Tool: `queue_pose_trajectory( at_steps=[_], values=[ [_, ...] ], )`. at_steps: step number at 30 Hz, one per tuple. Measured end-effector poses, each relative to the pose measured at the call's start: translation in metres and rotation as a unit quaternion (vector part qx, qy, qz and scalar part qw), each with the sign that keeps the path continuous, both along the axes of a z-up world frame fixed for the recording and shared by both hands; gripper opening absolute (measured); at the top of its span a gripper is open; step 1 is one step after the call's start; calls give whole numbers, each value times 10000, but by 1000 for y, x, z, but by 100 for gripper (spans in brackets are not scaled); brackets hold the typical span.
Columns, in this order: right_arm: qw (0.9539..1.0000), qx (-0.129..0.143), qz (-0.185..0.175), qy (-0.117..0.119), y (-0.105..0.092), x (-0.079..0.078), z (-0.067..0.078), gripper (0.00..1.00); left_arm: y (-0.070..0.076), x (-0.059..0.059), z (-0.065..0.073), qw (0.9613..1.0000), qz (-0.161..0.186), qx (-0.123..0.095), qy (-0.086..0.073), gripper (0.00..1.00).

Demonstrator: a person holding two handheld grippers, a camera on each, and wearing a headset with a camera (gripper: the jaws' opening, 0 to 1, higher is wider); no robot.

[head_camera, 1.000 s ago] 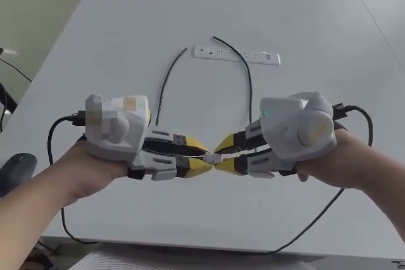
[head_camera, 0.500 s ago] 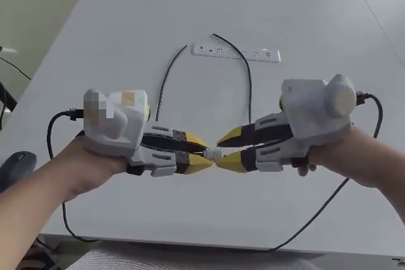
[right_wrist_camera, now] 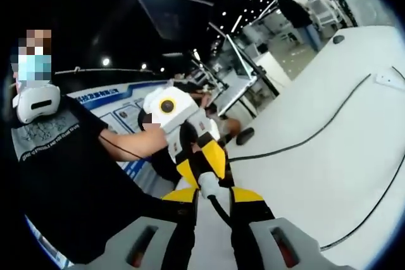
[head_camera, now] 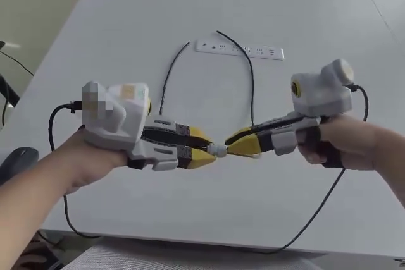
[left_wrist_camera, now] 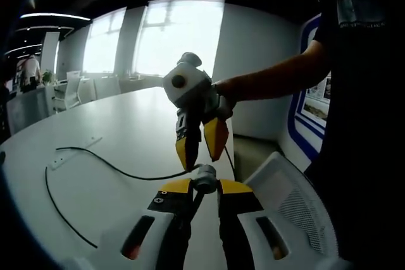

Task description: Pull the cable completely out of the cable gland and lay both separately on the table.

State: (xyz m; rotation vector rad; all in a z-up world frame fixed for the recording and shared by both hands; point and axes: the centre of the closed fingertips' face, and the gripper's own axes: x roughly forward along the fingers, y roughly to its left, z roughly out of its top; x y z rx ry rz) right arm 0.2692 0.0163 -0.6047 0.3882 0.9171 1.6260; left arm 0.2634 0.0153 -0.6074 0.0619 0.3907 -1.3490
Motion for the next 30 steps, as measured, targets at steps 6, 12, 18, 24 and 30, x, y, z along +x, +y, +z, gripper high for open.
queue_pose_trajectory(
  at_steps=[6, 12, 18, 24, 30],
  values=[
    [9993, 31, 207, 301, 5, -6, -5, 13, 1, 4, 0, 10000, 38, -1, -33, 15],
    [9983, 89, 281, 495, 9, -5, -7, 11, 0, 8, -2, 10000, -13, 22, -26, 14],
    [9982, 83, 250, 542, 9, -1, -7, 8, -1, 12, -5, 10000, 5, 57, 8, 14],
    [9992, -91, 355, -132, 11, -4, -7, 7, 0, 12, -7, 9999, 20, 38, 134, 14],
    [9930, -416, 438, -1015, 11, -5, -8, 6, 1, 10, -7, 9995, 83, -19, 291, 14]
  ],
)
